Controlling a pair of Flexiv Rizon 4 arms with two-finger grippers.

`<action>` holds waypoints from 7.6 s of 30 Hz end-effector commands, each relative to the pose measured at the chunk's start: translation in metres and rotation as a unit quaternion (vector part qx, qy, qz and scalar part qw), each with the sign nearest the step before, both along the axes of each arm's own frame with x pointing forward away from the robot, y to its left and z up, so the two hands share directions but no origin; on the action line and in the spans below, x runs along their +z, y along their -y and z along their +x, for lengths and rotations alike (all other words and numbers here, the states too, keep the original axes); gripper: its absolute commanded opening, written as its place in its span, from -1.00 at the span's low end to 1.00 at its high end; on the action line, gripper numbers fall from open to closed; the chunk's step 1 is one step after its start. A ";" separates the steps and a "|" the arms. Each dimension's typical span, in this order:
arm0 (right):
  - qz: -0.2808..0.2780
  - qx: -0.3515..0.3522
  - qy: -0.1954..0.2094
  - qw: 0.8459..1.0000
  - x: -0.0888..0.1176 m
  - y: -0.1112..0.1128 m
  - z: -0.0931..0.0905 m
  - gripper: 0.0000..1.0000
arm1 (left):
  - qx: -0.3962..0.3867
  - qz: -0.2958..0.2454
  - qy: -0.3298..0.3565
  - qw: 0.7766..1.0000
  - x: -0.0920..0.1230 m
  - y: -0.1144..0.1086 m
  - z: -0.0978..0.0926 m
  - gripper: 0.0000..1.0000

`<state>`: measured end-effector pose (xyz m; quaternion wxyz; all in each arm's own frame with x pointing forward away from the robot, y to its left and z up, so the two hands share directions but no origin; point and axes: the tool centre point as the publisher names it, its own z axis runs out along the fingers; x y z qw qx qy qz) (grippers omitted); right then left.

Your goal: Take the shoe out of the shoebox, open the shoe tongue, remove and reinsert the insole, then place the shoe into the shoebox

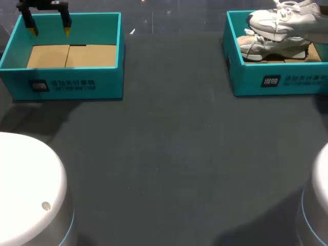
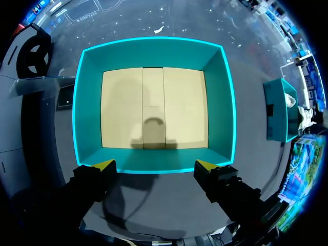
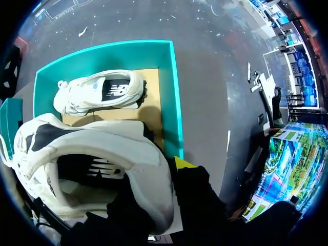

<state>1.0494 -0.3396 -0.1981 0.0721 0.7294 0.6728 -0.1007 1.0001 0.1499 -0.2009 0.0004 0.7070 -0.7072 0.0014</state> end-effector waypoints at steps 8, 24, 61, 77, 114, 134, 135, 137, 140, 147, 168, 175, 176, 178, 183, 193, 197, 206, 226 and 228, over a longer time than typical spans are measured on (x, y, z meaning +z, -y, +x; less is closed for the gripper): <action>-0.018 0.000 0.008 1.000 0.061 -0.026 -0.032 -1.00 | 0.000 0.000 0.000 1.000 0.000 0.000 0.000 1.00; -0.024 -0.019 0.040 0.999 0.078 -0.131 -0.155 -1.00 | 0.000 0.000 0.000 1.000 0.000 0.000 0.000 1.00; -0.027 -0.059 0.017 0.998 0.063 -0.291 -0.274 -1.00 | 0.000 0.000 0.000 1.000 0.000 0.000 0.000 1.00; -0.053 -0.028 0.043 0.997 0.010 -0.346 -0.340 -1.00 | 0.000 0.000 0.000 1.000 0.000 0.000 0.000 1.00; -0.034 0.029 0.042 0.998 -0.101 -0.399 -0.378 -1.00 | 0.000 0.000 0.000 1.000 0.000 0.000 0.000 1.00; -0.019 0.024 0.035 0.999 -0.153 -0.386 -0.379 -1.00 | 0.000 0.000 0.000 1.000 0.000 0.000 0.000 1.00; -0.018 0.023 0.035 0.999 -0.156 -0.384 -0.379 -1.00 | 0.000 0.000 0.000 1.000 0.000 0.000 0.000 1.00; -0.017 0.022 0.034 0.999 -0.160 -0.382 -0.379 -1.00 | 0.000 0.000 0.000 1.000 0.000 0.000 0.000 1.00; -0.016 0.020 0.033 0.999 -0.165 -0.380 -0.379 -1.00 | 0.000 0.000 0.000 1.000 0.000 0.000 0.000 1.00; -0.015 0.024 0.027 0.999 -0.176 -0.382 -0.379 -1.00 | 0.000 0.000 0.000 1.000 0.000 0.000 0.000 1.00; 0.007 0.032 0.020 0.999 -0.184 -0.383 -0.376 -0.03 | 0.000 0.000 0.000 1.000 0.000 0.000 0.000 1.00; 0.023 0.043 0.024 0.999 -0.157 -0.382 -0.373 1.00 | 0.000 0.000 0.000 1.000 0.000 0.000 0.000 1.00; 0.029 0.047 0.026 0.998 -0.151 -0.381 -0.372 1.00 | 0.000 0.000 0.000 1.000 0.000 0.000 0.000 1.00; 0.042 0.051 0.019 0.998 -0.139 -0.378 -0.370 1.00 | 0.000 0.000 0.000 1.000 0.000 0.000 0.000 1.00; 0.125 0.117 0.047 0.984 -0.108 -0.369 -0.367 1.00 | 0.000 0.000 0.000 1.000 0.000 0.000 0.000 1.00; 0.280 0.269 0.040 0.921 -0.077 -0.355 -0.364 1.00 | 0.000 0.000 0.000 1.000 0.000 0.000 0.000 1.00; 0.280 0.269 0.040 0.921 -0.077 -0.355 -0.364 1.00 | 0.000 0.000 0.000 1.000 0.000 0.000 0.000 1.00; 0.433 0.479 0.140 0.751 -0.082 -0.303 -0.371 1.00 | 0.000 0.000 0.000 1.000 0.000 0.000 0.000 1.00; 0.492 0.563 0.238 0.619 -0.099 -0.265 -0.372 1.00 | 0.000 0.000 0.000 1.000 0.000 0.000 0.000 1.00; 0.490 0.574 0.253 0.605 -0.104 -0.258 -0.371 1.00 | 0.000 0.000 0.000 1.000 0.000 0.000 0.000 1.00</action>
